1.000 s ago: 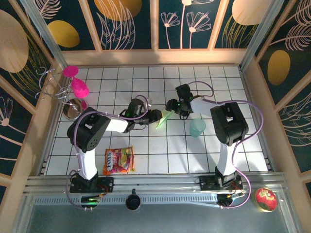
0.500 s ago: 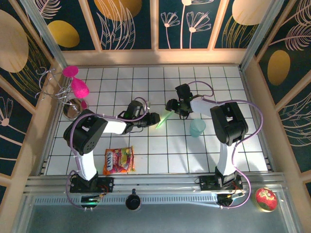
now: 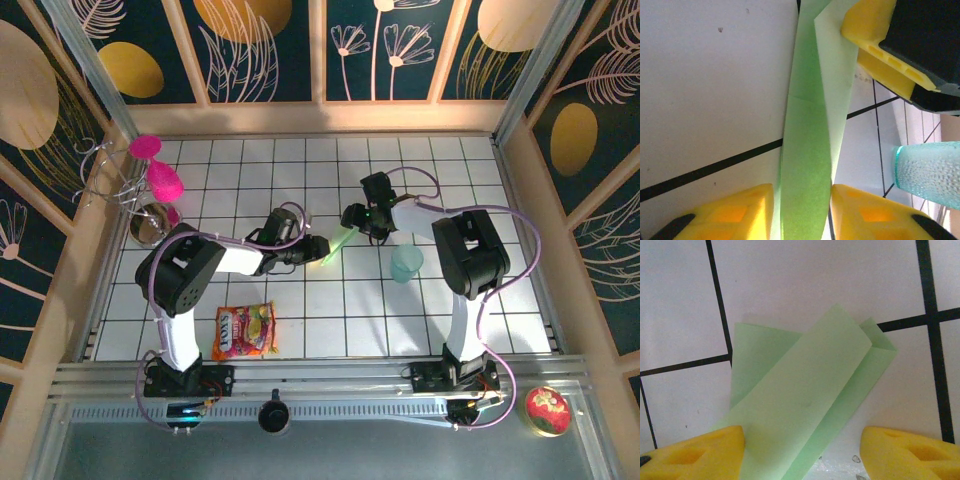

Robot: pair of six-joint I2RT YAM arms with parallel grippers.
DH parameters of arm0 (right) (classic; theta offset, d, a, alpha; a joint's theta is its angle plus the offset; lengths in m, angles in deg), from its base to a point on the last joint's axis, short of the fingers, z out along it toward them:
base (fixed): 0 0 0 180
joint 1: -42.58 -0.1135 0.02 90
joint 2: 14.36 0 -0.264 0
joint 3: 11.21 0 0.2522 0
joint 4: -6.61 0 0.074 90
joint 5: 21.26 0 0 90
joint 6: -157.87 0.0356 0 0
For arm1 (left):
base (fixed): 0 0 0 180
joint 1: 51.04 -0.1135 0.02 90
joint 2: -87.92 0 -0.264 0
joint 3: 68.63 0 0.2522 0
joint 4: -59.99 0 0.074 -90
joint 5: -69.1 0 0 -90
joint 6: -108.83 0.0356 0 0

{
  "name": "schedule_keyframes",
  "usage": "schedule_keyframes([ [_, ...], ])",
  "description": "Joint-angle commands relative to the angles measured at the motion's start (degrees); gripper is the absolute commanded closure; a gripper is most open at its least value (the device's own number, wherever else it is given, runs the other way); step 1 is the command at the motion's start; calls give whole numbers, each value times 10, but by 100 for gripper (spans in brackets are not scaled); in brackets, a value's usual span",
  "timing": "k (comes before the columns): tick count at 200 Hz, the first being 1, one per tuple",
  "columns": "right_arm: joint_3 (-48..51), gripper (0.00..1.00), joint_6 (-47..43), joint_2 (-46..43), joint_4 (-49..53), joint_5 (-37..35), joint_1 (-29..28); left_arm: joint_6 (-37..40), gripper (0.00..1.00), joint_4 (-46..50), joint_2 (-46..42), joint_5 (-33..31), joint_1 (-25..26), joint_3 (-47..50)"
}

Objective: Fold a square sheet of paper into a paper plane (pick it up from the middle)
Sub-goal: Fold the wing for the fifth time at the center of the table.

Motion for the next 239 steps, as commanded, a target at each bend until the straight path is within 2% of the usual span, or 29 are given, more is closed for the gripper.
schedule_keyframes([
  [1,16,35,3,74,-22,-7,-9,14,68,38,21,-12,2,-12],
  [89,23,37,-1,81,-18,-16,-11,25,79,93,46,-54,2,-33],
  [239,26,43,0,94,-7,-34,-16,58,86,171,85,-115,6,-67],
])
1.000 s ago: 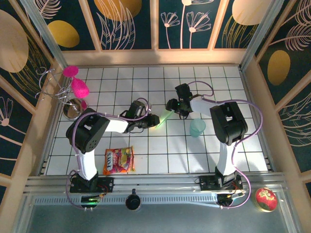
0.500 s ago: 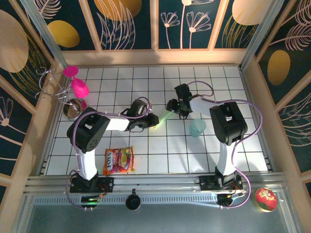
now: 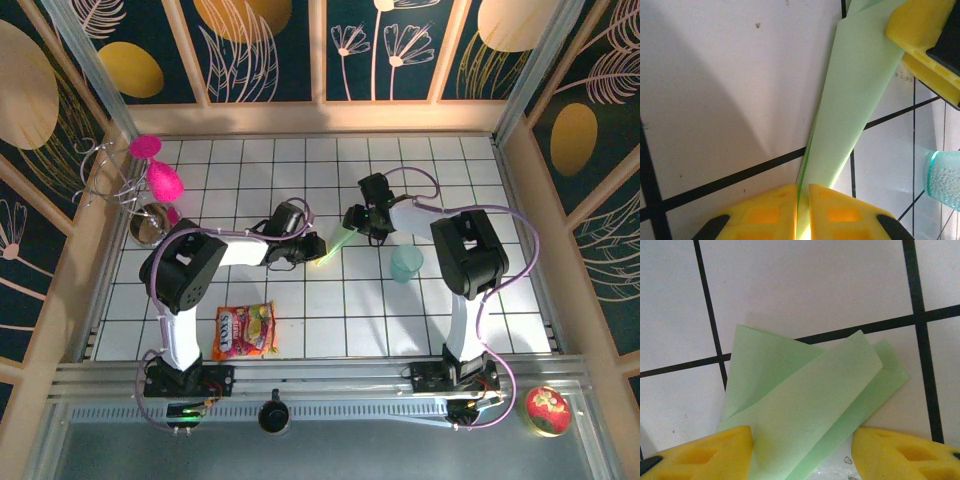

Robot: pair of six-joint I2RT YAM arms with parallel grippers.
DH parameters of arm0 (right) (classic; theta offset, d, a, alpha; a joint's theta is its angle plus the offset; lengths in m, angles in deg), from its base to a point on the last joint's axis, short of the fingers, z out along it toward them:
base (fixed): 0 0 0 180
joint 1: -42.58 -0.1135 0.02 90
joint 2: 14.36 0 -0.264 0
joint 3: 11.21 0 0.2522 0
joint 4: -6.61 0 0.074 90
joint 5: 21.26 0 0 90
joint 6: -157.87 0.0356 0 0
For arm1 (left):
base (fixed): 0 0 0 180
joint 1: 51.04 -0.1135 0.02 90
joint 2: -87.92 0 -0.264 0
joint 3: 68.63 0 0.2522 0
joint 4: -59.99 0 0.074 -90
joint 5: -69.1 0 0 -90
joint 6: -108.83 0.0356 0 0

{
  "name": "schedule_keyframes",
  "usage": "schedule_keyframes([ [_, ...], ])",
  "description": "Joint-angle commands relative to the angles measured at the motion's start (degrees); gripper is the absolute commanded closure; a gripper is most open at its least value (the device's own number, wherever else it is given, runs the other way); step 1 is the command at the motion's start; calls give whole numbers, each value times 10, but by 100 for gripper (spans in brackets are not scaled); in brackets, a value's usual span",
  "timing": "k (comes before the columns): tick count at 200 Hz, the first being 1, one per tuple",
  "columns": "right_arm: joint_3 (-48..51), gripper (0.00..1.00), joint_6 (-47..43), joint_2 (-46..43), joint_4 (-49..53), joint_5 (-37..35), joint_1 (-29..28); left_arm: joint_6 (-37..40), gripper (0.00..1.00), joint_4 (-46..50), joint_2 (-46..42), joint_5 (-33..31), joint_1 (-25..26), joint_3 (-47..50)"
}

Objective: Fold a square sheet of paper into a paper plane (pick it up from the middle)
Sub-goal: Fold the wing for the fifth time at the center of the table.

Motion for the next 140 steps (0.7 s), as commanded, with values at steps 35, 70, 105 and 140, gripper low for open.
schedule_keyframes([
  [35,24,43,4,73,-14,15,-7,42,87,48,75,-92,7,-17],
  [70,24,41,8,-4,-29,39,0,49,87,59,77,-94,8,-22],
  [105,15,39,-10,-87,-9,30,9,52,87,60,77,-94,8,-22],
  [140,15,40,-20,-129,-5,42,-5,51,87,58,80,-91,9,-25],
])
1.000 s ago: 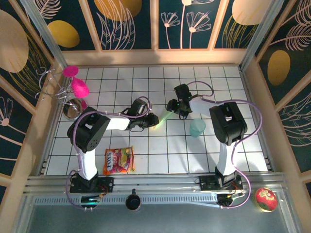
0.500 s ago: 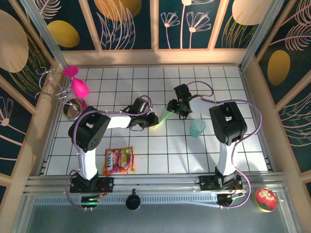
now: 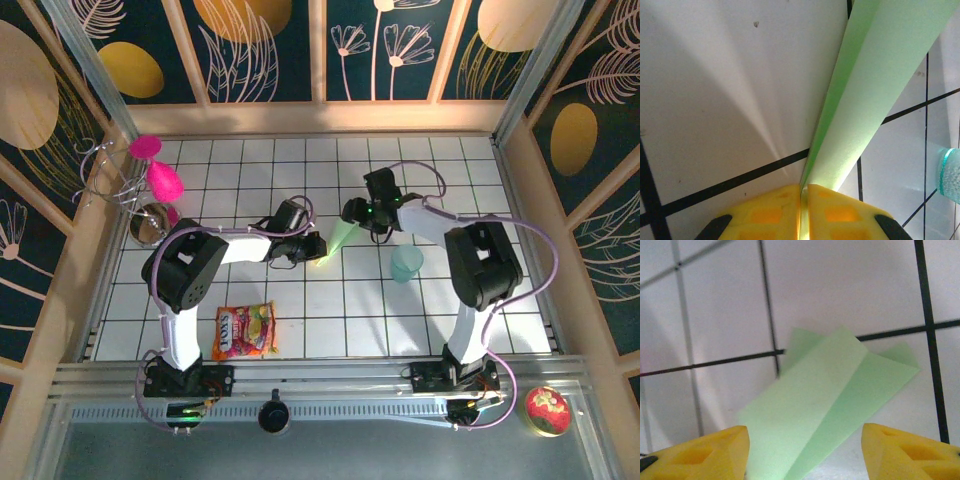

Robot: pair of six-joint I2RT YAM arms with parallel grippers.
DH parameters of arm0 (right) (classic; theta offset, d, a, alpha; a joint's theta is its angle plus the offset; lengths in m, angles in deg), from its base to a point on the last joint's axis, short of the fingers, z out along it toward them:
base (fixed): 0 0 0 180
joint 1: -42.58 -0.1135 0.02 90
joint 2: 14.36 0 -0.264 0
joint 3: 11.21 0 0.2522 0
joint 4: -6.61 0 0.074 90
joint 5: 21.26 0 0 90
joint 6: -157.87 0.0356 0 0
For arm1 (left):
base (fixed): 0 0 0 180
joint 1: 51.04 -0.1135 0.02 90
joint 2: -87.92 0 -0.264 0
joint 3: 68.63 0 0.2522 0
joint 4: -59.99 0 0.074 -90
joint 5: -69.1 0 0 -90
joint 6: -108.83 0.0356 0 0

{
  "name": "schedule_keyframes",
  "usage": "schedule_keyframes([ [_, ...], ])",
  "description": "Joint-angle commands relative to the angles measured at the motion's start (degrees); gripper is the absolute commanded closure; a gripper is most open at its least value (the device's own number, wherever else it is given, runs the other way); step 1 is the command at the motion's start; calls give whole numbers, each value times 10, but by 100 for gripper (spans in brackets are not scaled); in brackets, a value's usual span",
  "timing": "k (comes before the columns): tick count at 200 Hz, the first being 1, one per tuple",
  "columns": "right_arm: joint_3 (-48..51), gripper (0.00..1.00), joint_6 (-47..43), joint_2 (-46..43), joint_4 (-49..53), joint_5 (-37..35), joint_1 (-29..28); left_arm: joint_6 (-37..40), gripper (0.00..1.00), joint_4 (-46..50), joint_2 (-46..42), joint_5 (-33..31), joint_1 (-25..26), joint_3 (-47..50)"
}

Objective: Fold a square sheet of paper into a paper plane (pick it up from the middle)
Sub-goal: Fold the wing for the fifth time at the center of the table.

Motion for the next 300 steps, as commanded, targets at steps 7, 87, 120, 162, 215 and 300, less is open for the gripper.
schedule_keyframes([
  [7,4,41,-14,-47,-7,19,-14,25,87,4,71,-81,6,6],
  [87,-13,74,1,15,-56,108,-45,24,88,2,67,-80,7,8],
  [120,-18,78,5,46,-50,101,-44,23,88,0,68,-79,7,9],
  [162,-20,79,3,70,-41,78,-33,24,88,1,68,-78,7,9],
  [215,-18,79,-1,84,-39,66,-27,22,89,1,70,-78,7,11],
  [300,-13,79,-3,95,-38,61,-22,22,90,3,70,-79,7,11],
])
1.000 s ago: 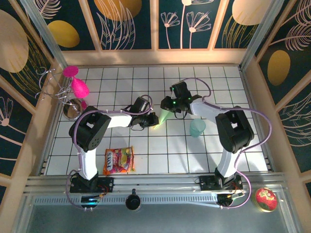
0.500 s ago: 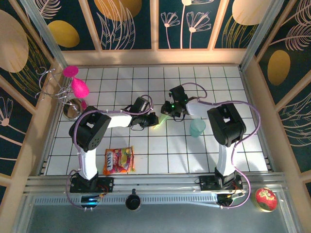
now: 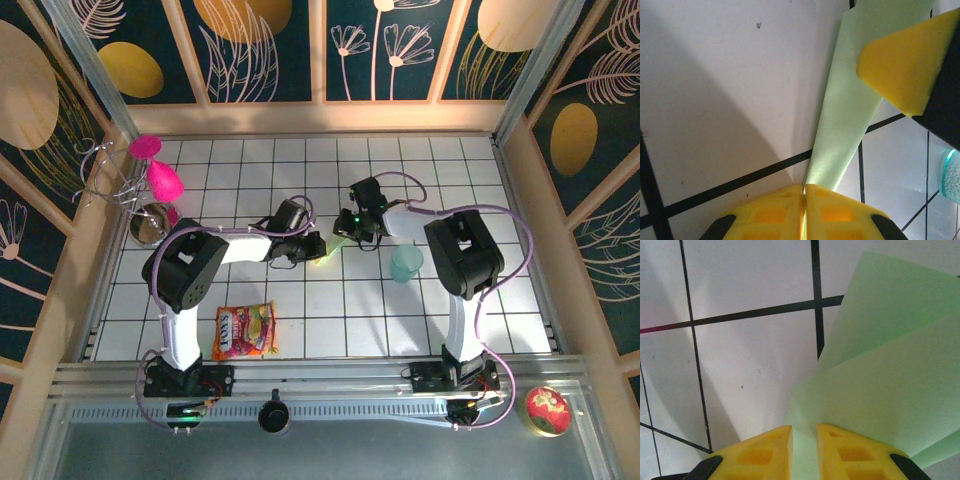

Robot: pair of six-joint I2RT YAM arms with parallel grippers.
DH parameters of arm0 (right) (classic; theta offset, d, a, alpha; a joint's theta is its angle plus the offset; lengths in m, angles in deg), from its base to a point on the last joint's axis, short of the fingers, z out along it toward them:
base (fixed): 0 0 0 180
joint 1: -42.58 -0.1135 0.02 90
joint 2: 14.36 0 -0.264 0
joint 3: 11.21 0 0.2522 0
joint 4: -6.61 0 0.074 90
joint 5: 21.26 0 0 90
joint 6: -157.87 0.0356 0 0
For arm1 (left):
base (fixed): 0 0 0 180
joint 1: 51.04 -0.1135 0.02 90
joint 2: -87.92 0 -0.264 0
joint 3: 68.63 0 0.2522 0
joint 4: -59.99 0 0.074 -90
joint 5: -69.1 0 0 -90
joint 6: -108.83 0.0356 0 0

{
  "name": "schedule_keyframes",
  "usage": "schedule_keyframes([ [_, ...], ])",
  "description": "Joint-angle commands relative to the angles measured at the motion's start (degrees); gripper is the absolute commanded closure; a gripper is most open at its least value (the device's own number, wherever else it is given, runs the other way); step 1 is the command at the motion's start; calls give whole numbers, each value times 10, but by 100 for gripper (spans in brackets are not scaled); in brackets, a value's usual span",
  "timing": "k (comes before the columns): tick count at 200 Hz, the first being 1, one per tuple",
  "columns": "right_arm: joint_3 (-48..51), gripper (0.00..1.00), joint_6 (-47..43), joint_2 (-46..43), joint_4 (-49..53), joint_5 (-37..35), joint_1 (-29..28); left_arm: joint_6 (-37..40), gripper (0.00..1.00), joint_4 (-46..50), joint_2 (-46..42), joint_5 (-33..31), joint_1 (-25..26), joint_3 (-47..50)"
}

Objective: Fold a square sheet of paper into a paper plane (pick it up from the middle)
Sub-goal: Fold the wing for the fifth time at the center of the table.

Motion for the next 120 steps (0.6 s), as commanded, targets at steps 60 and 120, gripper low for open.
schedule_keyframes([
  [60,18,80,-1,15,3,-21,11,21,89,2,68,-78,7,12],
  [120,63,85,-14,9,-32,-3,21,26,89,4,6,-83,6,11],
])
